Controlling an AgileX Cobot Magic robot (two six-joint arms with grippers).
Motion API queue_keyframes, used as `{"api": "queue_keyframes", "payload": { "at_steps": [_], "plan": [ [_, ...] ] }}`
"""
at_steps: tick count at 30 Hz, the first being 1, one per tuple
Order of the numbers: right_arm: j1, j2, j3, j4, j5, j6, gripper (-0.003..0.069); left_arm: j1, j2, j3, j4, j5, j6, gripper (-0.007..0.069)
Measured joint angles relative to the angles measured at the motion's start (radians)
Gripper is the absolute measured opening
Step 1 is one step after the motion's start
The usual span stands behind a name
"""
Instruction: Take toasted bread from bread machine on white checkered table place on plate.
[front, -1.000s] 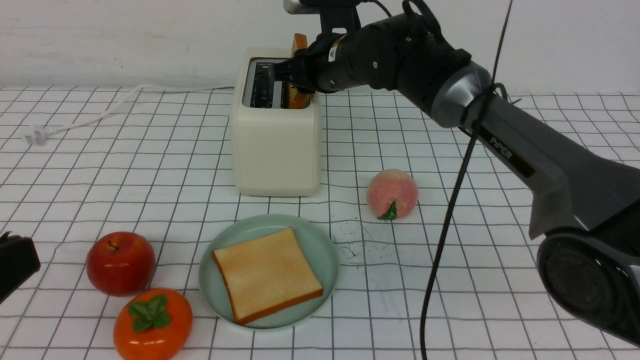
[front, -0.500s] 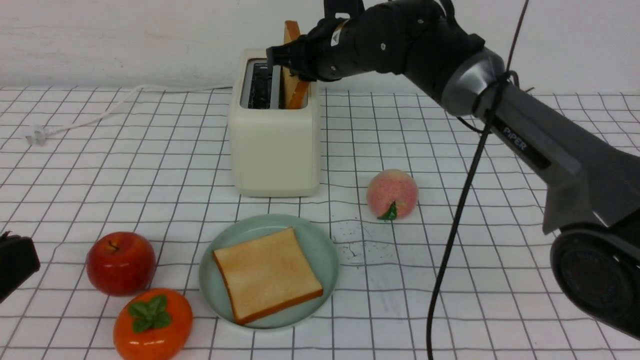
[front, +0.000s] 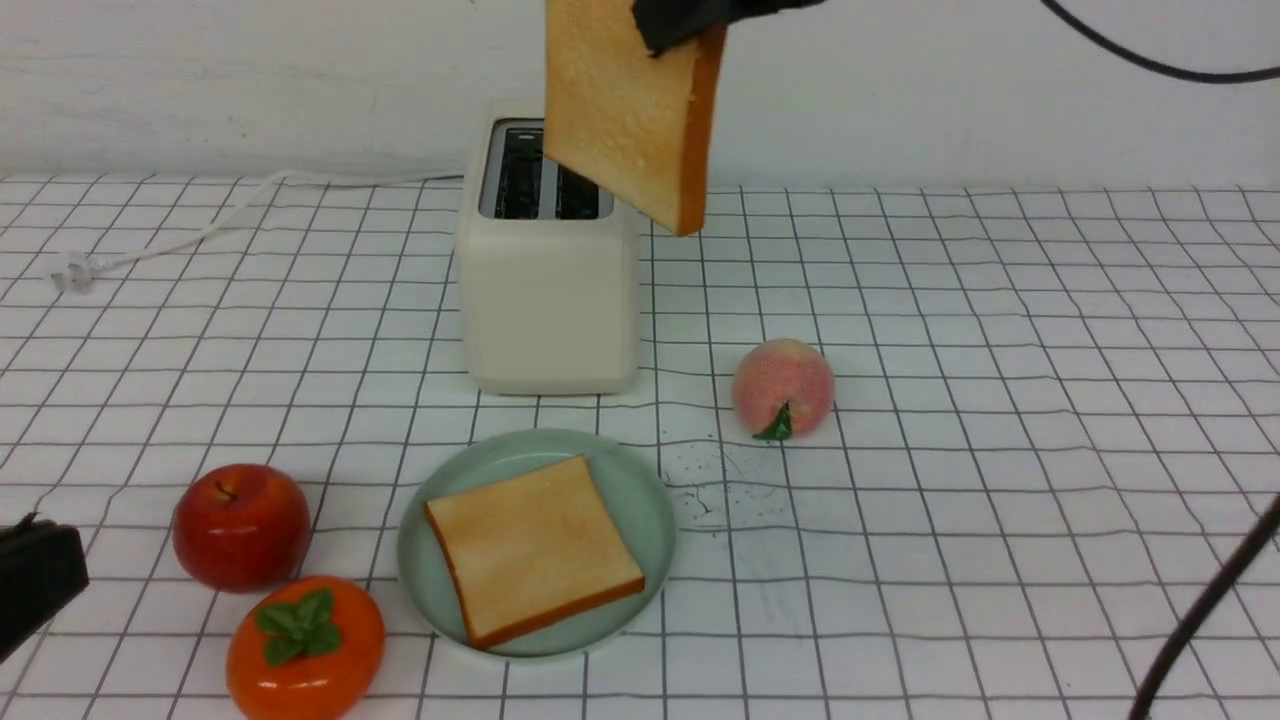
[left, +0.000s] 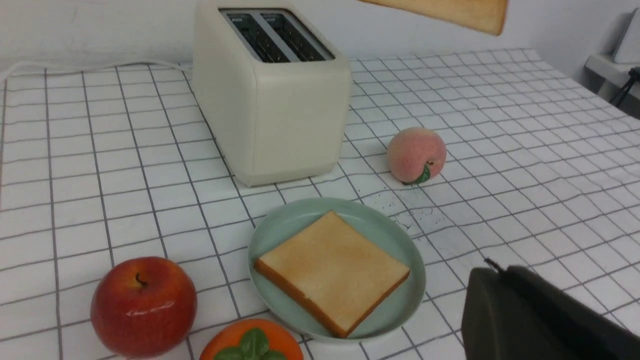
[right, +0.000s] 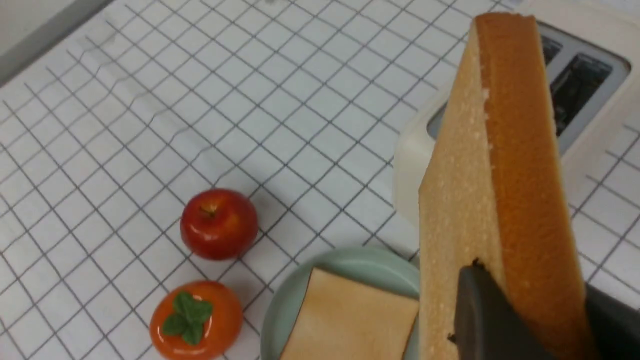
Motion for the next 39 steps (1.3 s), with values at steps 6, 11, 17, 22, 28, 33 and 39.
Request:
{"api": "queue_keyframes", "payload": {
  "at_steps": [6,11,17,22,28,33,39],
  "plan": [
    [-0.005,-0.028,0.356,0.189,-0.012,-0.087,0.0113,0.0,0.0,0.0,-0.001,0.006,0.0,-0.0013],
    [-0.004,0.072,0.588,0.541,-0.179,-0.309,0.0113,0.0,0.0,0.0,-0.001,0.011,0.0,-0.0013],
    [-0.018,0.197,0.618,0.736,-0.24,-0.392,0.0113,0.0,0.0,0.0,-0.001,0.022,-0.001,-0.0013],
    [-0.035,0.24,0.618,0.675,-0.262,-0.387,0.0148,0.0,0.0,0.0,-0.001,0.026,-0.001,-0.0013],
    [-0.068,0.227,0.618,0.514,-0.249,-0.273,0.0393,0.0,0.0,0.0,-0.002,0.034,-0.001,-0.0013],
    [-0.123,0.08,0.62,0.287,-0.184,-0.142,0.0442,0.0,0.0,0.0,-0.002,0.044,-0.001,-0.0013],
    [-0.133,-0.212,0.624,0.035,-0.068,-0.05,0.0272,0.0,-0.007,0.001,-0.002,0.051,-0.001,-0.0013]
  ]
}}
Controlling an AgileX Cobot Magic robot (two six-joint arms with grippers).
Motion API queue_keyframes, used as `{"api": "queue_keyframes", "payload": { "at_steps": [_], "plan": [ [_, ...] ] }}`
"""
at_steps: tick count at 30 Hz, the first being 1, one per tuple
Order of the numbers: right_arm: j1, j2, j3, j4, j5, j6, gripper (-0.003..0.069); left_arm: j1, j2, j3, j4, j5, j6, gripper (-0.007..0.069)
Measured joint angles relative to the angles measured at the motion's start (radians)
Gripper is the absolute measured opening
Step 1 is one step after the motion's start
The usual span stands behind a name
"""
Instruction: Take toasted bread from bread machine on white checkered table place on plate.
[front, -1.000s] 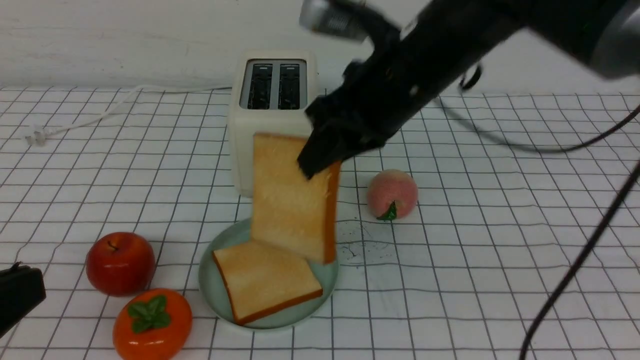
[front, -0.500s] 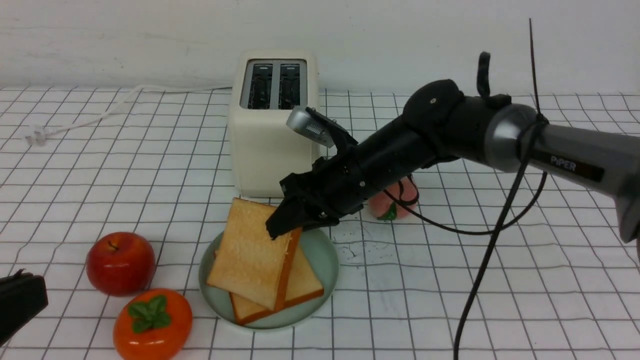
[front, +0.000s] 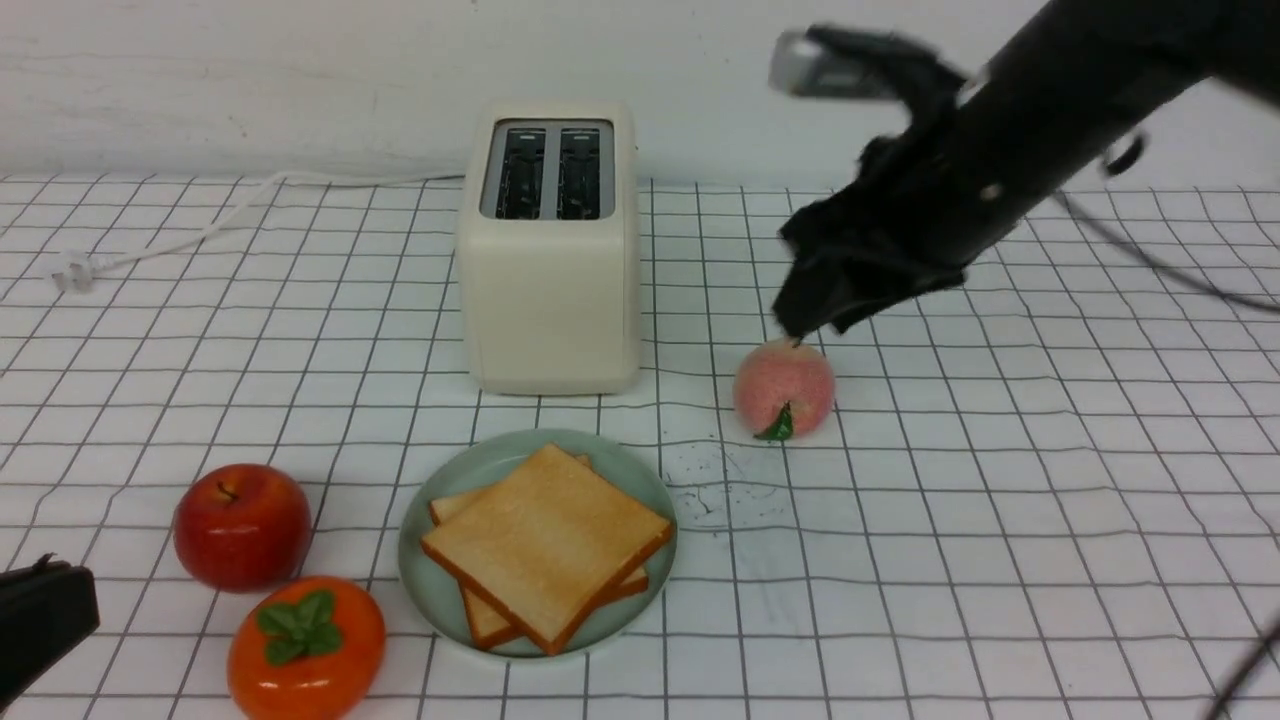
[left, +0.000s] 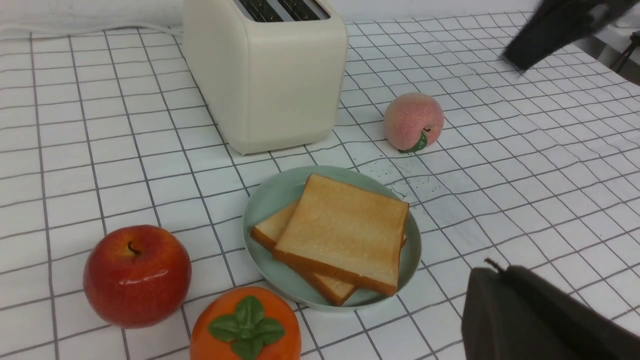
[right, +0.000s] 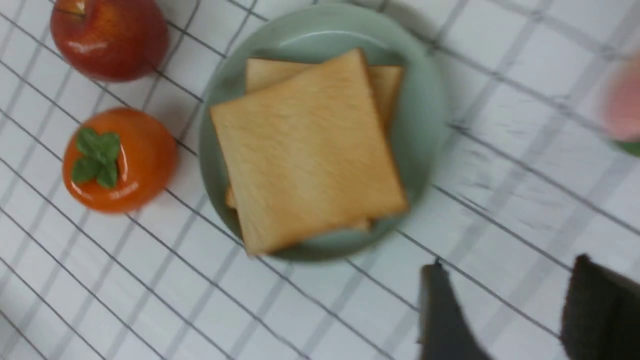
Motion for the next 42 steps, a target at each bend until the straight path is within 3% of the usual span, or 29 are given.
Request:
{"api": "queue_keyframes", "payload": {
  "at_steps": [1,4,8,17,23,29,42],
  "plan": [
    [0.0,-0.083,0.021,-0.061,0.026,0.033,0.0193,0.0,-0.016,0.004,0.002,-0.001,0.0,-0.0013],
    [0.0,-0.27,0.124,-0.154,0.05,0.097,0.0051,-0.002,-0.099,0.045,-0.001,-0.036,0.0,-0.0013],
    [0.0,-0.479,0.339,-0.217,0.051,0.167,-0.0018,-0.018,-0.223,0.126,-0.032,-0.102,0.0,-0.0013],
    [0.0,-1.088,0.859,-0.314,-0.1,0.349,-0.0014,-0.022,-0.356,0.303,-0.122,-0.262,-0.003,-0.0013],
    [0.0,-1.53,1.119,-0.488,-0.29,0.62,-0.0006,-0.022,-0.356,0.385,-0.127,-0.279,-0.003,-0.0013],
    [0.0,-1.675,1.207,-0.598,-0.295,0.717,0.0,-0.022,-0.356,0.443,-0.127,-0.271,-0.003,-0.0013],
    [0.0,-1.681,1.305,-0.739,-0.304,0.722,0.0014,-0.022,-0.356,0.46,-0.127,-0.22,-0.003,-0.0013]
  ]
}}
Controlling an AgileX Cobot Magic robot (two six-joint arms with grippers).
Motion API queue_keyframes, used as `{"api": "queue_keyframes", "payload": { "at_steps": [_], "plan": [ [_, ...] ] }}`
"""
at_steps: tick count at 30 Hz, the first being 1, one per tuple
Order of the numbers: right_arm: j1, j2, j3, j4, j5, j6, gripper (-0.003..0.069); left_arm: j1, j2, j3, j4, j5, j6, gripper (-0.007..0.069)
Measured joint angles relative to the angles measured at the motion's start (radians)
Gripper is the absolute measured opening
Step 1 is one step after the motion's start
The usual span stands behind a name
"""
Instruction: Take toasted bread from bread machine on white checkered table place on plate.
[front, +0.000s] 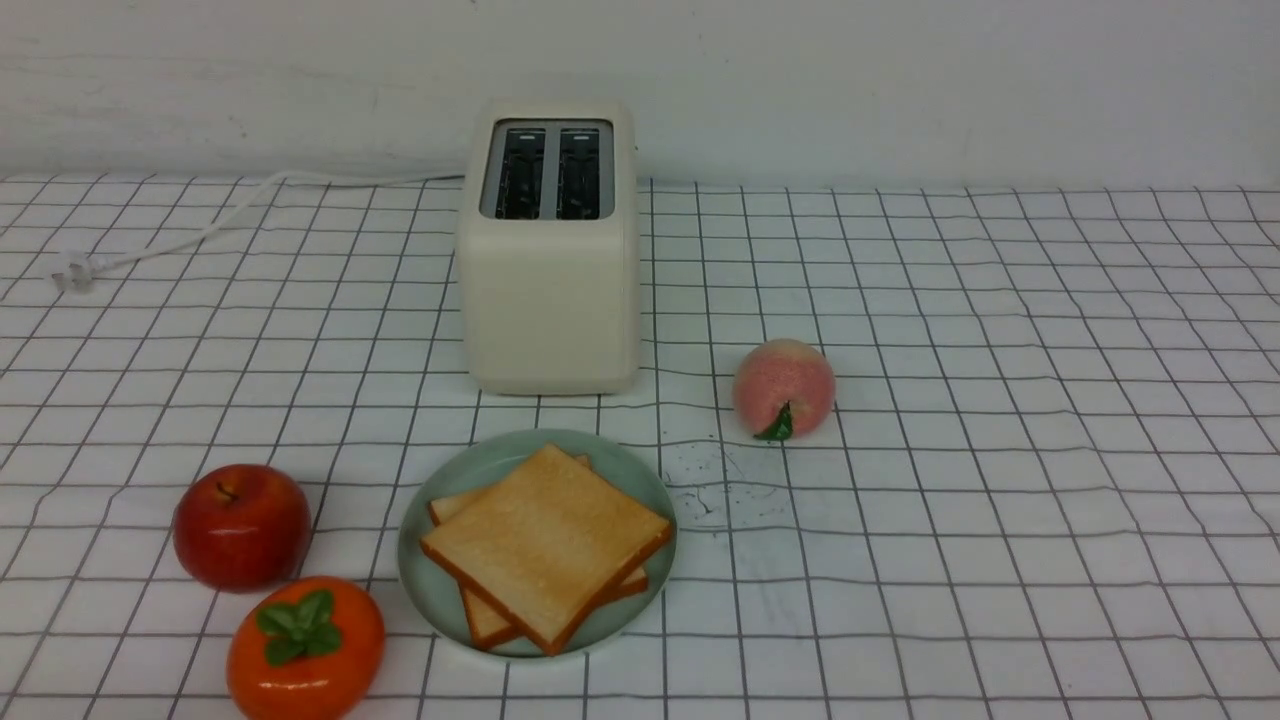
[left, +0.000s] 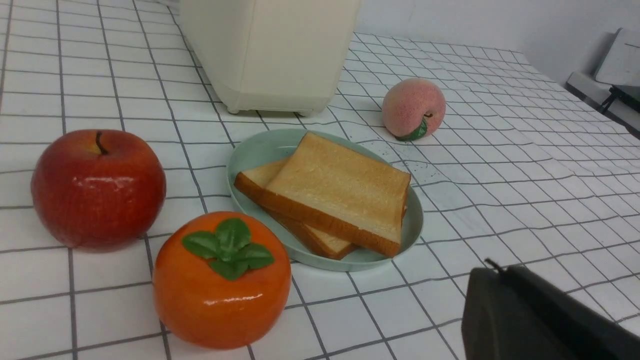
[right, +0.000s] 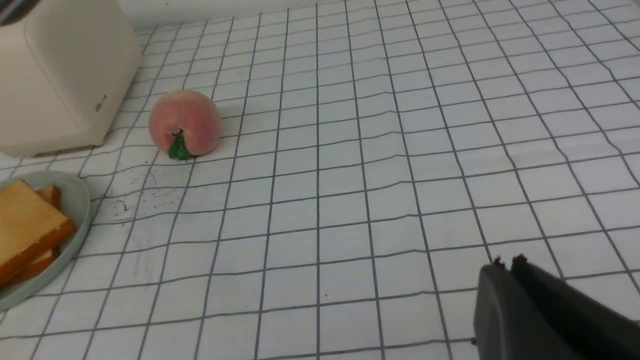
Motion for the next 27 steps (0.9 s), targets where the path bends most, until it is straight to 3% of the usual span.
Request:
{"api": "queue_keyframes", "payload": {
  "at_steps": [5,8,14,21,27],
  "plan": [
    [-0.032,-0.009,0.024,0.001,-0.066,0.003,-0.0018,0.0,0.0,0.001,0.0,0.002,0.0,-0.0013],
    [-0.191,-0.013,0.091,0.078,-0.173,-0.067,-0.002,0.0,0.0,0.001,0.0,0.002,0.0,-0.0009],
    [-0.351,-0.048,0.276,0.268,-0.377,-0.263,-0.002,0.0,0.0,0.001,0.0,0.002,0.0,-0.0005],
    [-0.367,-0.048,0.463,0.355,-0.618,-0.325,-0.002,0.0,0.0,0.001,0.0,0.002,0.0,-0.0001],
    [-0.367,-0.048,0.463,0.297,-0.572,-0.331,-0.002,0.0,0.0,0.001,0.0,0.002,0.0,0.0004]
  ]
}}
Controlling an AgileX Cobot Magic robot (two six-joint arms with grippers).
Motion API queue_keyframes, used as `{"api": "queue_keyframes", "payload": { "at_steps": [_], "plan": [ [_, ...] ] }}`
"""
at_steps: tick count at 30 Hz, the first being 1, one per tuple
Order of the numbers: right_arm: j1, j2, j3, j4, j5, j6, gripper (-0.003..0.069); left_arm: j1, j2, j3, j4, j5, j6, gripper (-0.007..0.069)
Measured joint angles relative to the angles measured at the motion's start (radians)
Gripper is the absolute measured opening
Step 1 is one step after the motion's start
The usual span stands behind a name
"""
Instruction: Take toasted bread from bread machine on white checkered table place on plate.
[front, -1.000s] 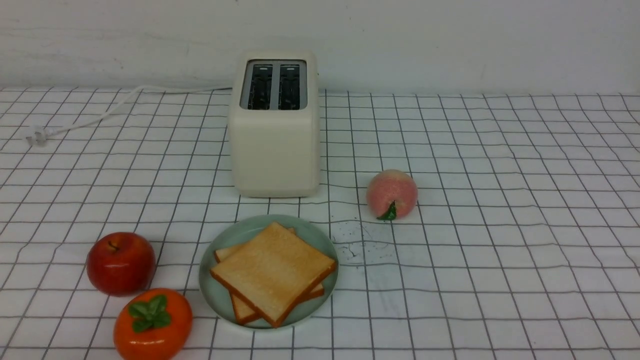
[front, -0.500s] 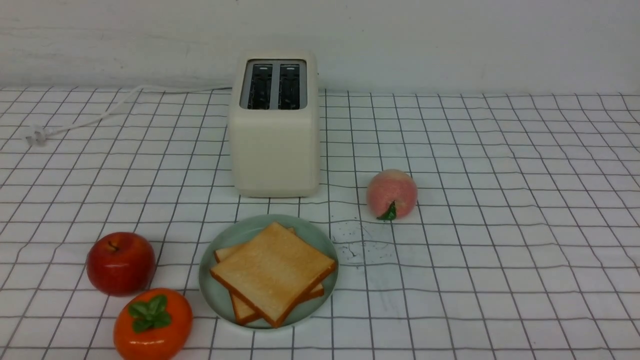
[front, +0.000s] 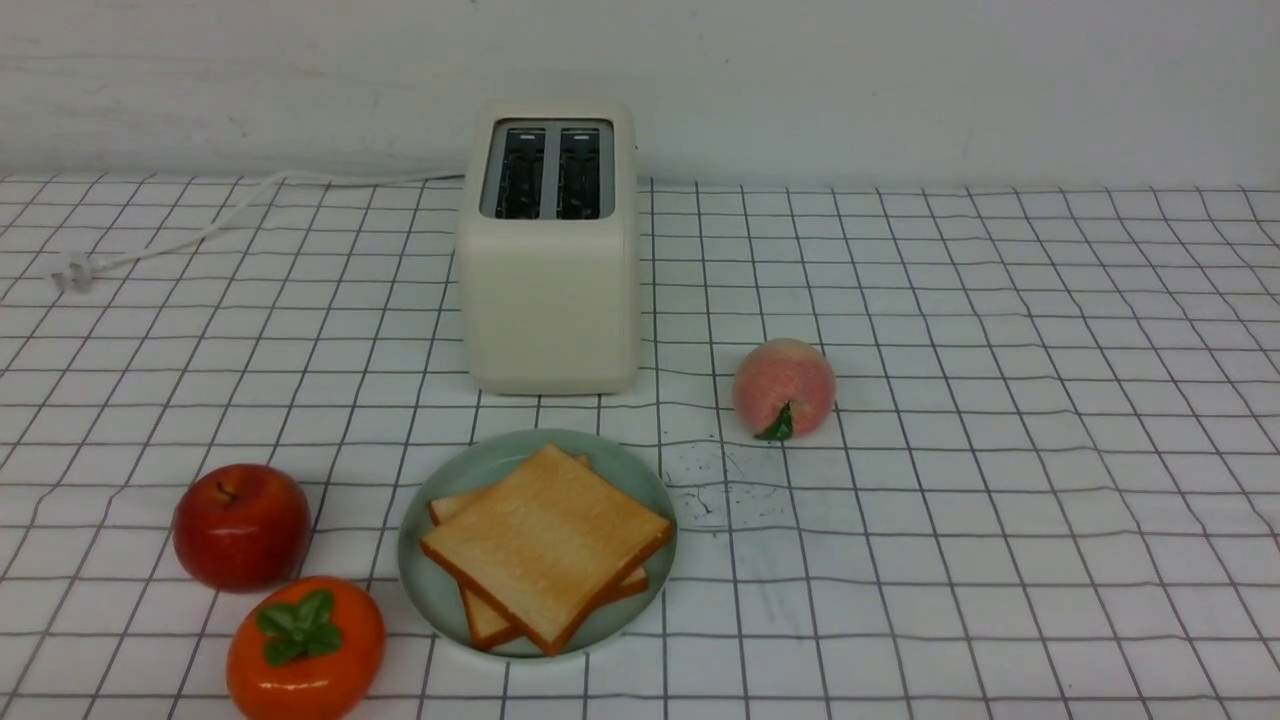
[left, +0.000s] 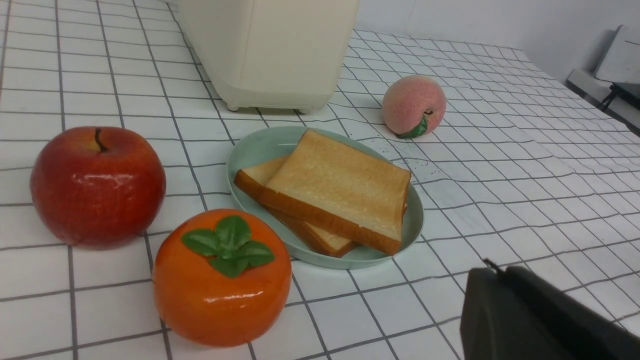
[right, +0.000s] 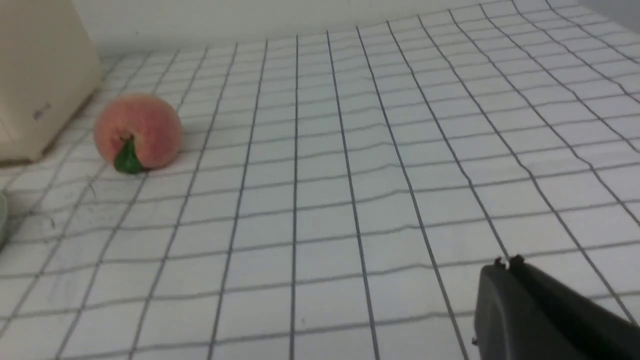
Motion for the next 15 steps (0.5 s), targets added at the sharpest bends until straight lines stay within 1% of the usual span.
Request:
{"api": "queue_keyframes", "payload": {
  "at_steps": [1,3,15],
  "plan": [
    [0.0,0.0,-0.001,-0.004,0.044,0.0,-0.002,0.0,0.0,0.0,0.0,0.001,0.0,0.0004],
    [0.0,0.0,-0.004,-0.005,0.063,0.0,-0.002,0.0,0.0,0.0,0.0,0.001,0.0,0.0004],
    [0.0,0.0,-0.008,-0.008,0.077,0.0,-0.0015,0.0,0.0,0.001,0.0,0.001,0.0,0.0008]
  ]
}}
